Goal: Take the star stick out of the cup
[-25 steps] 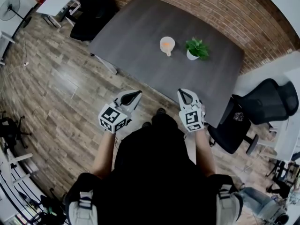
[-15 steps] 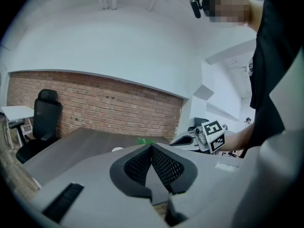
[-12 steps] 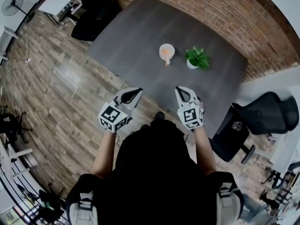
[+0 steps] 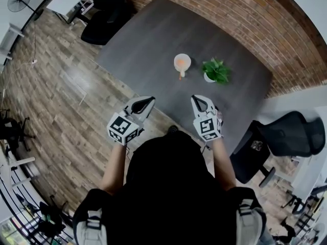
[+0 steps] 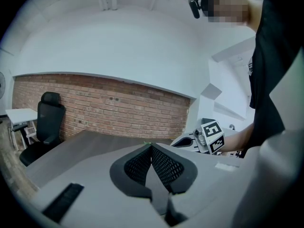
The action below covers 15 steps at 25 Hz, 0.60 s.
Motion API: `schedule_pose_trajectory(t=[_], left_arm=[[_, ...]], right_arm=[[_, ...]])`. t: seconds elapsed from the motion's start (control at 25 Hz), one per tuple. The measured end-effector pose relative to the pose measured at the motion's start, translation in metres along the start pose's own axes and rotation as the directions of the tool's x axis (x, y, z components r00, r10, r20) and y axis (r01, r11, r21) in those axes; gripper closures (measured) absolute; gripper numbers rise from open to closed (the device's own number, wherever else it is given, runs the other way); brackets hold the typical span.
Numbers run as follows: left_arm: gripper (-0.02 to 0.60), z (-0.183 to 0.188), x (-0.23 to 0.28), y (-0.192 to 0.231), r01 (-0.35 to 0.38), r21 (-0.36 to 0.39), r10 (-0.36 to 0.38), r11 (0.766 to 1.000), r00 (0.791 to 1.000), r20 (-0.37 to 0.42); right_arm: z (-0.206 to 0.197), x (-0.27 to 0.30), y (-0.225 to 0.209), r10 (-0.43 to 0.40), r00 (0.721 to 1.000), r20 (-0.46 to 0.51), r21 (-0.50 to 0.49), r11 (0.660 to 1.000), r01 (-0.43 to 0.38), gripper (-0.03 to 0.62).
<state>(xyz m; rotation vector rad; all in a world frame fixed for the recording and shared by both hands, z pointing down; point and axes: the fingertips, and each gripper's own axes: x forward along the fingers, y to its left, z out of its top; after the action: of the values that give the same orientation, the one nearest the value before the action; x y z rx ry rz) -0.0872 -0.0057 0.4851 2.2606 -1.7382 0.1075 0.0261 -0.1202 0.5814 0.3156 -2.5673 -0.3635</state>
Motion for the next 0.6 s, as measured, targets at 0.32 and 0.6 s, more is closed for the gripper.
schedule_pose_trajectory(t=[0.32, 0.6], left_arm=[[0.58, -0.002, 0.012, 0.006, -0.024, -0.019, 0.023, 1.0, 1.0, -0.003], [0.58, -0.009, 0.02, 0.007, 0.009, -0.015, -0.009, 1.0, 1.0, -0.018]], right_arm=[[-0.003, 0.012, -0.007, 0.034, 0.999, -0.002, -0.001, 0.999, -0.034, 0.594], [-0.011, 0.016, -0.01, 0.017, 1.0, -0.016, 0.016, 1.0, -0.017, 0.594]])
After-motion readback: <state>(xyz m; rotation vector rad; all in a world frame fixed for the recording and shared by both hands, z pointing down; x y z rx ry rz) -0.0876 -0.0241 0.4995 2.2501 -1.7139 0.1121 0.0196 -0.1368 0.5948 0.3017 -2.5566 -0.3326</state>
